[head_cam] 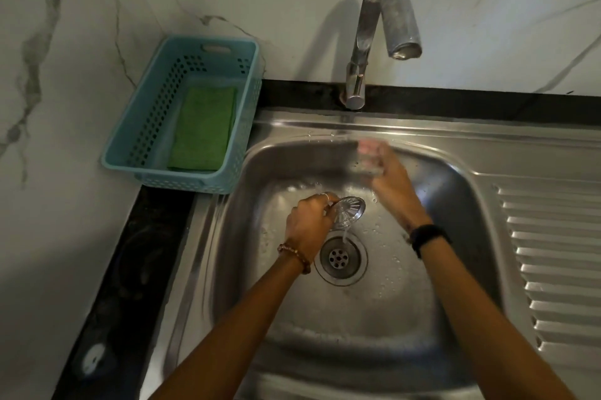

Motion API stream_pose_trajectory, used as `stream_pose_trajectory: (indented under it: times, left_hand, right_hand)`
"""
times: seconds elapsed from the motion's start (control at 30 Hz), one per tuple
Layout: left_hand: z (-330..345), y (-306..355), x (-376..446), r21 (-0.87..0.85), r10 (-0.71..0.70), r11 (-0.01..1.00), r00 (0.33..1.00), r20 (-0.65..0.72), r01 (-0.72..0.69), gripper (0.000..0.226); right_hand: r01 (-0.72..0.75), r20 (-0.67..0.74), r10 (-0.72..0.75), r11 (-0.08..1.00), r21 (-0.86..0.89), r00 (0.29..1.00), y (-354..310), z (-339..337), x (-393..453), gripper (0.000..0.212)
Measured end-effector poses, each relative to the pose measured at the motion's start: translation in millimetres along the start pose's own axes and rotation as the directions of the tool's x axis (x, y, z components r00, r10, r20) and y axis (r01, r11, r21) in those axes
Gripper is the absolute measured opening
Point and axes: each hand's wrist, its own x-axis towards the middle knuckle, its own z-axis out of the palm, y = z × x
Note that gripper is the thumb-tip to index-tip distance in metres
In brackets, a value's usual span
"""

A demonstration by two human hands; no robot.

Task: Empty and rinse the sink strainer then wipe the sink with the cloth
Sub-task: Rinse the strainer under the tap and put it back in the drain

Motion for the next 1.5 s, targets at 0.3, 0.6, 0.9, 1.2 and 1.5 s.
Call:
stream_pose_trajectory:
  times: [0.3,0.6,0.9,1.2,1.5]
  left_hand:
    - [9,-35,-38,-0.226,0.011,0.974,0.997,0.072,0.005,0.036]
    - [29,-85,-59,0.495,-0.264,0.869,0.83,0.492,-0.016,0.068]
    - [32,-89,-60,0.49,-0.284,0.871,0.827,0.485,0.011,0.072]
    - [27,-82,-53,0.485,-0.331,0.874,0.777,0.536,0.037,0.074]
    - [2,-28,-57,0.201,-0.155,0.976,0.929,0.336,0.09,0.01]
  right_hand:
    - [0.251,0.069,-0.283,0.684,-0.685,0.957,53,24,-69,0.009]
    - [-0.268,-0.187,0.199,0.818,-0.509,0.962,98,49,-62,0.022]
    - [-0.429,-0.197,0.383,0.764,-0.482,0.903,133,61,-55,0.012]
    - [-0.308,-0.016,0.414,0.65,-0.695,0.91,137,68,-70,0.03]
    - [-0.179,-0.102,0.149,0.871,-0.457,0.984,84,70,-89,0.018]
